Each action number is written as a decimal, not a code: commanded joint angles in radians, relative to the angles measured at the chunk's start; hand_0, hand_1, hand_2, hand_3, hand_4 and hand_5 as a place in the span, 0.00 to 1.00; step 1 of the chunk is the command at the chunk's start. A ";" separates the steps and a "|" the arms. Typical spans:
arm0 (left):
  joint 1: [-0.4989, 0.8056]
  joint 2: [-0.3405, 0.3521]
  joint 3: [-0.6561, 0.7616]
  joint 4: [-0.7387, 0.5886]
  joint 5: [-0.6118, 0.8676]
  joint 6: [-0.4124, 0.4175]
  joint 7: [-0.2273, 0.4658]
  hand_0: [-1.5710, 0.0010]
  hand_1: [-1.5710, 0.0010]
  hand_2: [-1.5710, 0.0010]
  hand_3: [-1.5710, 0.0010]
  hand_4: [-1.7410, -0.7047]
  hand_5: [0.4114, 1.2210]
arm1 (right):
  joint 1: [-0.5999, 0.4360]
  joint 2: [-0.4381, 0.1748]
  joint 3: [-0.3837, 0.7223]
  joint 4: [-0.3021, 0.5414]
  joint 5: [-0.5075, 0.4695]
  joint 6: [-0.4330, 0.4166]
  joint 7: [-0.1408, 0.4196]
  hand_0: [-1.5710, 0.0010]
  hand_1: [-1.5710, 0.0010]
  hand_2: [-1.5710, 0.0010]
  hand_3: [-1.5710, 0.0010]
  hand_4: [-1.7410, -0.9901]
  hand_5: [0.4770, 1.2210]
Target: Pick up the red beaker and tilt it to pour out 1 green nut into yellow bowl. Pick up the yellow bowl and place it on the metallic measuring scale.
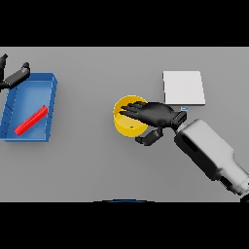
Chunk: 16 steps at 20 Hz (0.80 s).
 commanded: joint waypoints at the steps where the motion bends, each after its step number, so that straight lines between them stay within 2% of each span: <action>1: 0.005 0.008 0.003 -0.008 0.003 -0.001 -0.007 1.00 1.00 1.00 1.00 0.91 0.39 | -0.007 0.000 0.002 0.012 0.000 0.008 -0.003 1.00 1.00 1.00 1.00 0.64 0.27; 5: 0.001 0.004 0.000 -0.011 0.002 0.003 0.009 1.00 1.00 1.00 1.00 0.91 0.38 | -0.023 0.016 0.020 0.048 0.004 0.028 -0.006 1.00 1.00 1.00 1.00 0.62 0.29; 7: 0.008 0.018 -0.003 -0.025 0.000 -0.002 0.006 1.00 1.00 1.00 1.00 0.92 0.39 | -0.038 0.031 0.022 0.093 0.007 0.015 -0.017 1.00 1.00 1.00 1.00 0.61 0.30; 11: 0.005 0.010 -0.007 -0.033 -0.003 0.009 0.012 1.00 1.00 1.00 1.00 0.91 0.39 | -0.036 0.033 0.034 0.124 0.016 -0.014 -0.069 1.00 1.00 0.99 0.97 0.60 0.33; 13: 0.004 0.011 -0.008 -0.027 -0.009 0.015 0.015 1.00 1.00 1.00 1.00 0.91 0.40 | -0.045 0.058 0.032 0.143 0.011 -0.015 -0.045 1.00 1.00 0.97 0.94 0.58 0.39; 14: 0.006 0.018 -0.008 -0.035 -0.007 0.014 0.019 1.00 1.00 1.00 1.00 0.91 0.40 | -0.051 0.049 0.018 0.142 0.000 -0.005 -0.044 1.00 0.99 0.95 0.92 0.54 0.43; 16: 0.013 0.015 -0.005 -0.042 0.001 0.017 0.017 1.00 1.00 1.00 1.00 0.91 0.39 | -0.044 0.048 0.023 0.137 0.000 0.006 -0.050 0.89 0.91 0.87 0.84 0.46 0.53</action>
